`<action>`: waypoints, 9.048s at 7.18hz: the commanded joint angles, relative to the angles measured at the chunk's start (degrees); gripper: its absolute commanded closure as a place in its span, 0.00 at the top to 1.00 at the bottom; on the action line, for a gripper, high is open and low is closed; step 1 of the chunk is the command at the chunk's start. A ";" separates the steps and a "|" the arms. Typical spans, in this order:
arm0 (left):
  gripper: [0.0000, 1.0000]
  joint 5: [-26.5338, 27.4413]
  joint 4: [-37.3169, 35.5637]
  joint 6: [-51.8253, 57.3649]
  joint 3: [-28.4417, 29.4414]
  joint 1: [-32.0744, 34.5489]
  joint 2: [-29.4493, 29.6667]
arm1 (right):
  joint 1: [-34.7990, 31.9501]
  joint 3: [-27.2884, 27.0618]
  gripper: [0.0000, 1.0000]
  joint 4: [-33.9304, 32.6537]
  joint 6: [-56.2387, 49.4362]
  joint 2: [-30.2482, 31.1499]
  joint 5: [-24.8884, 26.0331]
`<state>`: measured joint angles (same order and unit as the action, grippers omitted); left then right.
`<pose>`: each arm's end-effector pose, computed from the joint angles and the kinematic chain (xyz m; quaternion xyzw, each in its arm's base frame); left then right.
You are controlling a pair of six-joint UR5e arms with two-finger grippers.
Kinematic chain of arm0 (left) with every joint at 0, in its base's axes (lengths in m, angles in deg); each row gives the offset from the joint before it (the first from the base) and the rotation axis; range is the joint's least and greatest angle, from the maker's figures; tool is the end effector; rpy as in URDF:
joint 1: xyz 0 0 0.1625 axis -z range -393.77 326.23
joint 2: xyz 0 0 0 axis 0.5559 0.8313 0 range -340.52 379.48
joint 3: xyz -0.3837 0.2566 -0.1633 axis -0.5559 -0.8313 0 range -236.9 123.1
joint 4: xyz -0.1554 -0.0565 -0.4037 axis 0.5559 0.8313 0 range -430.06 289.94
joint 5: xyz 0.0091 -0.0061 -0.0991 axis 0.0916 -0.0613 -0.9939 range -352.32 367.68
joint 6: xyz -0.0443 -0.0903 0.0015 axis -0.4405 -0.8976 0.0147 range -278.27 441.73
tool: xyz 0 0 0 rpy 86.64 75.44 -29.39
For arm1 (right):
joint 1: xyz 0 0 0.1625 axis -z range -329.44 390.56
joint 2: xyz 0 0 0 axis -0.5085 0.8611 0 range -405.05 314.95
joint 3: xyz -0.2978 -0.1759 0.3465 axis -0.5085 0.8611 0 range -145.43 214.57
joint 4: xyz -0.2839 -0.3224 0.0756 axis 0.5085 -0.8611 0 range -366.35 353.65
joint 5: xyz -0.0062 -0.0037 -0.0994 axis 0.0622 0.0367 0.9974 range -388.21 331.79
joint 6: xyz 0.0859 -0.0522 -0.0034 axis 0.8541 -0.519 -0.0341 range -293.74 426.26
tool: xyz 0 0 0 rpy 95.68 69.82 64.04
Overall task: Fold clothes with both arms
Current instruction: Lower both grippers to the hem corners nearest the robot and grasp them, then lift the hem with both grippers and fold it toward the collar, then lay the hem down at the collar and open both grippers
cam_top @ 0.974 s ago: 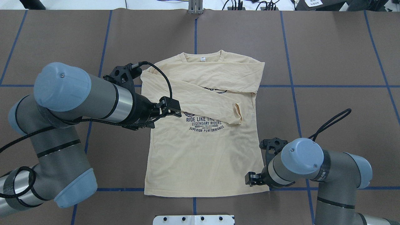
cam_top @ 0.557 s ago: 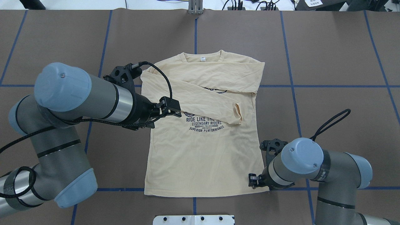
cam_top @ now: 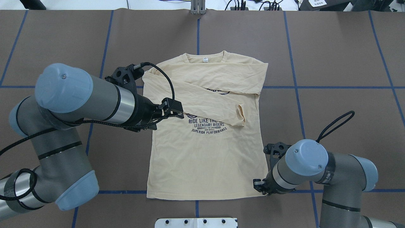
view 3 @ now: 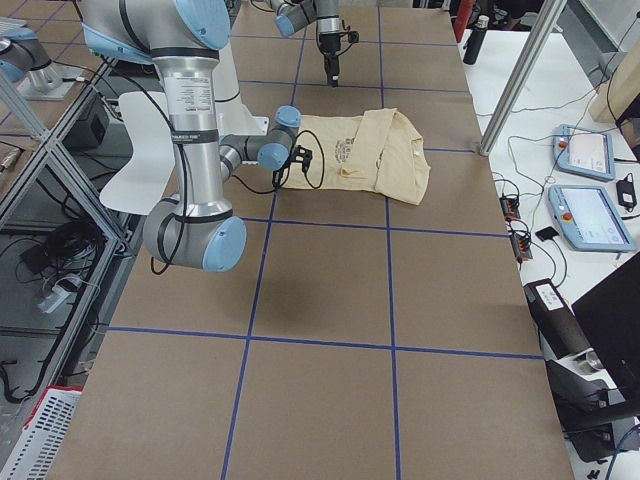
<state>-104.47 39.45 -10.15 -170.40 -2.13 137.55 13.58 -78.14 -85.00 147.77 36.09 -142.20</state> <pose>0.4684 -0.4007 0.2051 -0.0046 0.5914 -0.1234 0.7968 -0.5132 -0.2534 0.4283 -0.1097 -0.3916 -0.0084 0.9135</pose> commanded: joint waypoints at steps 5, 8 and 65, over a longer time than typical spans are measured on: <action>0.98 3.39 -3.75 -0.22 -1.89 -5.68 -2.30 | -0.94 -4.01 0.00 0.35 6.11 -0.89 0.08; 0.98 11.31 -6.25 -1.19 -2.43 -15.70 -10.45 | -1.38 -5.15 0.00 0.44 6.20 -1.51 0.87; 0.99 -3.25 17.32 14.28 43.64 14.94 14.83 | -34.17 43.01 0.99 11.33 -5.66 -31.92 -13.19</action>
<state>-107.59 57.11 4.10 -125.08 12.63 152.67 -20.65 -35.11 -73.74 142.07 3.96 -155.51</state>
